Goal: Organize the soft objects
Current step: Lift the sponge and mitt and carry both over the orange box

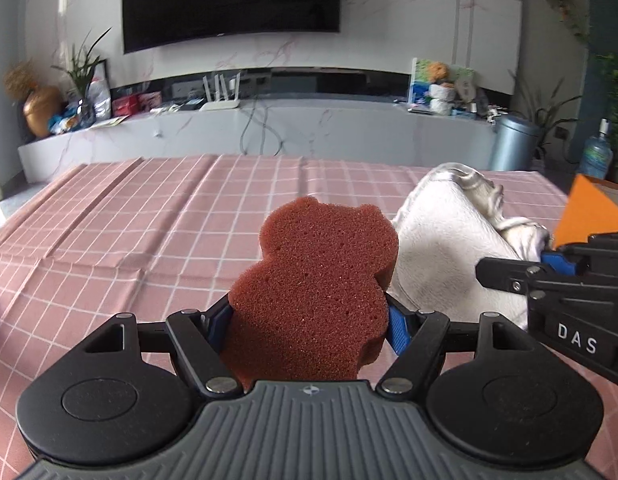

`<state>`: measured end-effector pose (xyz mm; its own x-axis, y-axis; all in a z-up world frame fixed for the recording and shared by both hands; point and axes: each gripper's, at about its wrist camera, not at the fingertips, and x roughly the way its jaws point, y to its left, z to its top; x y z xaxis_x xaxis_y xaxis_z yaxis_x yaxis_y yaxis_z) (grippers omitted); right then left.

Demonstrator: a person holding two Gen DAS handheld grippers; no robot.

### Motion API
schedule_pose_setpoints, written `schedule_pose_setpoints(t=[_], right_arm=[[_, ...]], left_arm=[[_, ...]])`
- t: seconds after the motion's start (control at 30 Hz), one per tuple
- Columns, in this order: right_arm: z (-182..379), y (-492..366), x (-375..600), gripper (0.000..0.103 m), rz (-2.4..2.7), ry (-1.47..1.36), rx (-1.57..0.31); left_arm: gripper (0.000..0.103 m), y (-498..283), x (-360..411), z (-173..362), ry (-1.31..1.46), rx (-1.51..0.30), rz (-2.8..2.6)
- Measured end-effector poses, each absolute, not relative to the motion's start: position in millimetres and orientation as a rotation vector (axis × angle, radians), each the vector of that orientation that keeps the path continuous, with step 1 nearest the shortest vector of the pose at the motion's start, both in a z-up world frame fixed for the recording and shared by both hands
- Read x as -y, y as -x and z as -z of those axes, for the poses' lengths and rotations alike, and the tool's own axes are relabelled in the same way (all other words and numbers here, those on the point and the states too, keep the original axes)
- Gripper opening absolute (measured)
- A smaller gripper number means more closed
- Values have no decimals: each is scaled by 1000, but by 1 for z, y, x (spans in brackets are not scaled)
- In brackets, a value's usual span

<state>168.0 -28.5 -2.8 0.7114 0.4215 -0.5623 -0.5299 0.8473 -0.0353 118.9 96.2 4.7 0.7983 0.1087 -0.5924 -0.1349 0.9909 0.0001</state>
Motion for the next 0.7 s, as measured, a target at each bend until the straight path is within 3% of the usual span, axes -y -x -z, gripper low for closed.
schedule_pose_setpoints(t=[0.7], right_arm=[[-70,-95,199,13,-318,126,-536]], left_arm=[[84,-111,45,-57,3,-582,254]])
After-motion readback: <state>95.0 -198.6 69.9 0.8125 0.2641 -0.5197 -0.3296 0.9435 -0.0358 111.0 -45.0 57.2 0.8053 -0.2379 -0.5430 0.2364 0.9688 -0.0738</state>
